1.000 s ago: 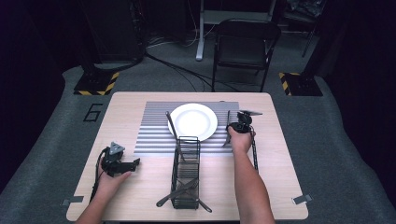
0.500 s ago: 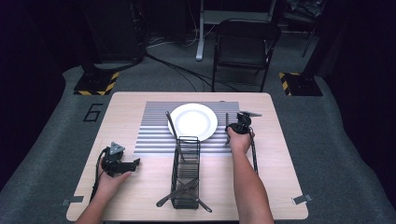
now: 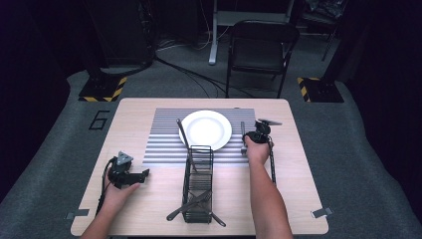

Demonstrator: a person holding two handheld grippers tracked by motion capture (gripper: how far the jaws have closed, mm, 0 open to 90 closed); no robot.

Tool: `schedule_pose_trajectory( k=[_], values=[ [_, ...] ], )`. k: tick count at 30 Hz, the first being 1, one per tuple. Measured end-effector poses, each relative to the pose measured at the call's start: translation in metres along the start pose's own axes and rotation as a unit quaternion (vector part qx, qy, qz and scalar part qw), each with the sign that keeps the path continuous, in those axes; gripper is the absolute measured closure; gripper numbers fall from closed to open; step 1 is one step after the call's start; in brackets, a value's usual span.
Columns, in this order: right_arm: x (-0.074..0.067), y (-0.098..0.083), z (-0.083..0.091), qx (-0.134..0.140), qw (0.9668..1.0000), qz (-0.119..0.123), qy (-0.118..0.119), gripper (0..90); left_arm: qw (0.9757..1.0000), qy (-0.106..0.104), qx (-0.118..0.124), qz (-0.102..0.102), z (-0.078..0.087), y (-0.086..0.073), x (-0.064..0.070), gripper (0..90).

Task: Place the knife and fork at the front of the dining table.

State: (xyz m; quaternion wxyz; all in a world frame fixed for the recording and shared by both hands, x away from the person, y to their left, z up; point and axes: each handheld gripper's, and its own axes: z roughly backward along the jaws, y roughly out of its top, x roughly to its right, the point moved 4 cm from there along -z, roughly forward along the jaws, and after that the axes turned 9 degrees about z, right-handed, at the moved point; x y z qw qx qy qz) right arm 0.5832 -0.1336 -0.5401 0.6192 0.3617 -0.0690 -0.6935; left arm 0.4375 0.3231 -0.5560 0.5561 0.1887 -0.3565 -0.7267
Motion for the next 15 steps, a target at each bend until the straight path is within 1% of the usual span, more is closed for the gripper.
schedule_pose_trajectory(
  k=[5, 8, 9, 11, 12, 13, 15],
  values=[
    [0.001, 0.001, 0.002, 0.005, 1.0, -0.001, 0.003, 83.9, 1.0, 0.0, -0.001, 0.001, 0.0, 0.0, 0.0, 12.8],
    [0.001, 0.002, 0.005, 0.009, 0.9999, 0.005, 0.0, 83.2, 1.0, 0.0, -0.001, 0.001, 0.0, 0.0, 0.0, 12.8],
    [0.0, 0.003, 0.007, 0.01, 0.9999, 0.003, -0.001, 82.7, 1.0, 0.0, -0.002, 0.0, 0.0, 0.0, 0.0, 12.8],
    [0.0, 0.004, 0.01, 0.008, 0.9999, 0.008, -0.004, 80.9, 1.0, 0.0, -0.002, 0.0, 0.0, 0.0, 0.0, 12.8],
    [0.0, 0.004, 0.012, 0.008, 0.9998, 0.016, -0.004, 79.7, 1.0, 0.0, -0.002, 0.0, 0.0, 0.0, 0.0, 12.8],
    [-0.001, 0.004, 0.014, 0.01, 0.9998, 0.018, -0.004, 78.5, 1.0, 0.0, -0.002, 0.0, 0.0, 0.0, 0.0, 12.8],
    [-0.001, 0.004, 0.019, 0.007, 0.9995, 0.031, -0.005, 76.4, 1.0, 0.0, -0.002, 0.0, 0.0, 0.0, 0.0, 12.8]
  ],
)
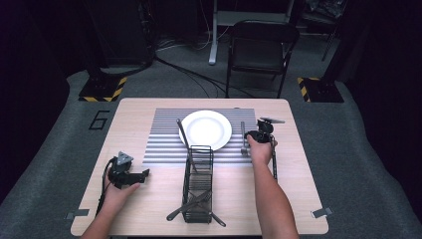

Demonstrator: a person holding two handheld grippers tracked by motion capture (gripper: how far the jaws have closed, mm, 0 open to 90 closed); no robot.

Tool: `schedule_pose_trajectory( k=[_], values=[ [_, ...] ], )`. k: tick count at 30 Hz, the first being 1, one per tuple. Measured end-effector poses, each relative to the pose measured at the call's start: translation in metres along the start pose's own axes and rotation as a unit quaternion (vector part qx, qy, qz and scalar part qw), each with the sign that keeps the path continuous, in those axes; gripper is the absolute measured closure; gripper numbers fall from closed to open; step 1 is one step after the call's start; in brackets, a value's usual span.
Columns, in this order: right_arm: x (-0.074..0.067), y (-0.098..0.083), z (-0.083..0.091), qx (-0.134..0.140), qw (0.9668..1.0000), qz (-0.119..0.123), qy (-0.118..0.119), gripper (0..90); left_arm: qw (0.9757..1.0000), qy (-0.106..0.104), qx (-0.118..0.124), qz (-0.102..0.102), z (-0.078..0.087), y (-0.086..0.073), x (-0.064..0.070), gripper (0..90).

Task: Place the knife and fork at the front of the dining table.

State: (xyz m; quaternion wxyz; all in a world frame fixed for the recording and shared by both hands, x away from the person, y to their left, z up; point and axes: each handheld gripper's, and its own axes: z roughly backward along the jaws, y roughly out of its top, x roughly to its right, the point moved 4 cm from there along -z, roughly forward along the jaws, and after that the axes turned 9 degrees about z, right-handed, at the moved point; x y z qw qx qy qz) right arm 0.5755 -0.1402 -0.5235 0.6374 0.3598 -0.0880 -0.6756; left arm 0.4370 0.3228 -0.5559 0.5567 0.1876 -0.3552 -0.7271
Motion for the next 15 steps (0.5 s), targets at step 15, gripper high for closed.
schedule_pose_trajectory(
  k=[15],
  values=[
    [-0.004, -0.018, 0.038, -0.023, 0.9939, 0.106, 0.019, 56.7, 1.0, 0.0, -0.001, 0.002, 0.0, 0.0, 0.0, 13.0]
  ],
)
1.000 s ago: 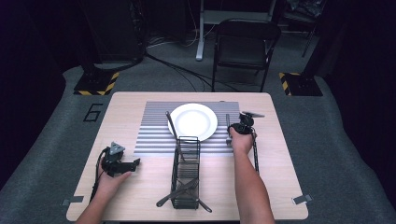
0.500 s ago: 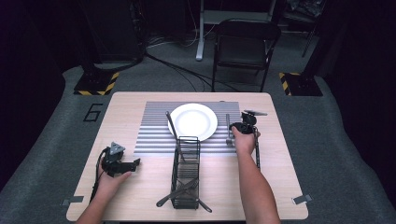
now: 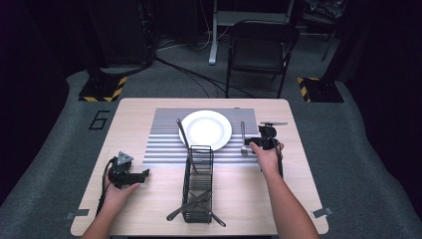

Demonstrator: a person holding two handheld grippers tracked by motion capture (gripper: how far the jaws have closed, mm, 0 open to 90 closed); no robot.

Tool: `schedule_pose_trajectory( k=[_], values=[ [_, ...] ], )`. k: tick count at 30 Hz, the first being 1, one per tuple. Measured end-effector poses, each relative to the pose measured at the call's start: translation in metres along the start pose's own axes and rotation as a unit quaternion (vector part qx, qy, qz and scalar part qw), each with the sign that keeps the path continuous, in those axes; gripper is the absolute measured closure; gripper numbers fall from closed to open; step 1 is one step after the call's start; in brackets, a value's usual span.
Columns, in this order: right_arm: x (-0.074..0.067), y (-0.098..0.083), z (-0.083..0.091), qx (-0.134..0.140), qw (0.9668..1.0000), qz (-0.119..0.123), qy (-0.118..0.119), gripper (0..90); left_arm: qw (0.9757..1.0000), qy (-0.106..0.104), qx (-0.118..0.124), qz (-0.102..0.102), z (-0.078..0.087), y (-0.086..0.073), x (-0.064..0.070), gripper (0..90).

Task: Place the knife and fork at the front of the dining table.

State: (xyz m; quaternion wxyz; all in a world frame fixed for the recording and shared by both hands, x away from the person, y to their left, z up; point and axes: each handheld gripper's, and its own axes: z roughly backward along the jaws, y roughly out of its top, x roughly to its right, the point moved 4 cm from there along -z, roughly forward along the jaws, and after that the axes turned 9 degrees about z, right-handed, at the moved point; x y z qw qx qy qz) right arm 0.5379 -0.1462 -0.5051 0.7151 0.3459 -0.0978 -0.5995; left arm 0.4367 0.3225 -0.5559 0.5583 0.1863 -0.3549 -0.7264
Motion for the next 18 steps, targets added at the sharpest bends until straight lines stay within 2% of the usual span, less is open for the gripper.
schedule_pose_trajectory(
  k=[2, 3, 4, 5, 6, 7, 11, 14, 16, 18],
  values=[
    [-0.001, -0.005, 0.003, 0.004, 0.9998, -0.008, 0.02, 55.7, 1.0, 0.0, 0.0, 0.001, 0.0, 0.0, 0.0, 13.3],
    [-0.001, -0.008, 0.005, 0.004, 0.9998, -0.005, 0.02, 55.2, 1.0, 0.0, 0.001, 0.001, 0.0, 0.0, 0.0, 13.5],
    [-0.002, -0.013, 0.009, 0.007, 0.9999, 0.01, 0.012, 52.7, 1.0, 0.0, 0.002, 0.0, 0.0, 0.0, 0.0, 14.2],
    [-0.002, -0.013, 0.009, 0.007, 0.9999, 0.01, 0.012, 52.7, 1.0, 0.0, 0.002, 0.0, 0.0, 0.0, 0.0, 14.4],
    [-0.003, -0.018, 0.014, 0.004, 0.9995, 0.031, 0.005, 51.4, 1.0, 0.0, 0.005, 0.001, 0.0, 0.0, 0.0, 14.7],
    [-0.003, -0.018, 0.014, 0.004, 0.9995, 0.031, 0.005, 51.4, 1.0, 0.0, 0.005, 0.001, 0.0, 0.0, 0.0, 15.0],
    [-0.007, -0.028, 0.027, 0.012, 0.996, 0.088, -0.014, 49.4, 1.0, -0.001, 0.008, 0.001, 0.0, 0.0, 0.0, 16.1],
    [-0.01, -0.038, 0.038, 0.028, 0.9932, 0.112, -0.014, 46.7, 0.9999, 0.0, 0.011, 0.001, 0.001, 0.0, 0.001, 18.0],
    [-0.011, -0.04, 0.04, 0.031, 0.9929, 0.114, -0.013, 45.8, 0.9999, 0.0, 0.012, 0.002, 0.001, 0.0, 0.001, 18.3],
    [-0.015, -0.052, 0.046, 0.041, 0.9894, 0.138, -0.017, 44.1, 0.9999, 0.001, 0.013, 0.002, 0.001, 0.0, 0.001, 20.5]
  ],
)
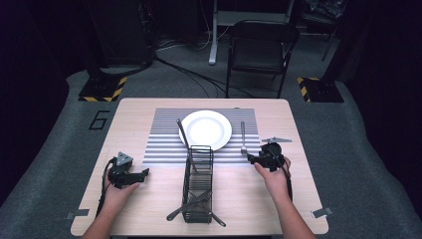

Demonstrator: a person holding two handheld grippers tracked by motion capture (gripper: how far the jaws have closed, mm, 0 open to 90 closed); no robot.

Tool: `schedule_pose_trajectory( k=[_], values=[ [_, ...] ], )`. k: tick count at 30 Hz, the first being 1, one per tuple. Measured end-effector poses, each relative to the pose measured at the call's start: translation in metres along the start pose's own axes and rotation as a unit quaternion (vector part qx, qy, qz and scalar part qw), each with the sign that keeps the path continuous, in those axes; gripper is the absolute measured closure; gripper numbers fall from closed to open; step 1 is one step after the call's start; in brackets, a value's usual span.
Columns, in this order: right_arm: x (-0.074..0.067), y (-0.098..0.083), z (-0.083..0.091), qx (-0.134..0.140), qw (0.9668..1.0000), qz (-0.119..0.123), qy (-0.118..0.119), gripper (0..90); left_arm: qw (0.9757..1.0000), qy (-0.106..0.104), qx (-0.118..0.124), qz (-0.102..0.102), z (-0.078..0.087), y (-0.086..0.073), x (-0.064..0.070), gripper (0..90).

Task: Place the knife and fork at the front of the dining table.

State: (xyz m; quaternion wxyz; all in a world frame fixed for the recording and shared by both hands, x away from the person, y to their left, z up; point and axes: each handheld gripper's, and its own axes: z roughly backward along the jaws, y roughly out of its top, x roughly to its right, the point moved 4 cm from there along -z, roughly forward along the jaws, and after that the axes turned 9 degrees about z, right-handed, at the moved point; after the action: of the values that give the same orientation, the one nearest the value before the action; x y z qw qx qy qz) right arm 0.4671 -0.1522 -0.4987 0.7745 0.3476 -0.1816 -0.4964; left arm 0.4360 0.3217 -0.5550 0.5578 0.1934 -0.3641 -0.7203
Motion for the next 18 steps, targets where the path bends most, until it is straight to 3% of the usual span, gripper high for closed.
schedule_pose_trajectory(
  k=[5, 8, 12, 14, 18],
  values=[
    [-0.006, -0.016, 0.006, 0.003, 0.9999, 0.012, 0.002, 44.5, 1.0, -0.002, 0.009, 0.001, 0.0, 0.0, 0.002, 25.6],
    [-0.008, -0.021, 0.008, 0.007, 0.9999, 0.01, 0.006, 44.5, 1.0, 0.0, 0.002, 0.004, 0.003, 0.0, 0.002, 33.5],
    [-0.008, -0.025, 0.01, 0.027, 0.9994, 0.018, 0.009, 44.4, 0.9998, -0.014, 0.001, 0.017, 0.008, 0.003, 0.007, 41.2],
    [-0.009, -0.027, 0.011, 0.034, 0.9984, 0.045, -0.001, 44.9, 0.9995, -0.026, 0.009, 0.016, 0.013, 0.008, 0.012, 42.7],
    [-0.009, -0.031, 0.008, 0.033, 0.9982, 0.05, -0.004, 45.0, 0.9991, -0.036, 0.013, 0.02, 0.018, 0.012, 0.017, 43.8]
  ],
)
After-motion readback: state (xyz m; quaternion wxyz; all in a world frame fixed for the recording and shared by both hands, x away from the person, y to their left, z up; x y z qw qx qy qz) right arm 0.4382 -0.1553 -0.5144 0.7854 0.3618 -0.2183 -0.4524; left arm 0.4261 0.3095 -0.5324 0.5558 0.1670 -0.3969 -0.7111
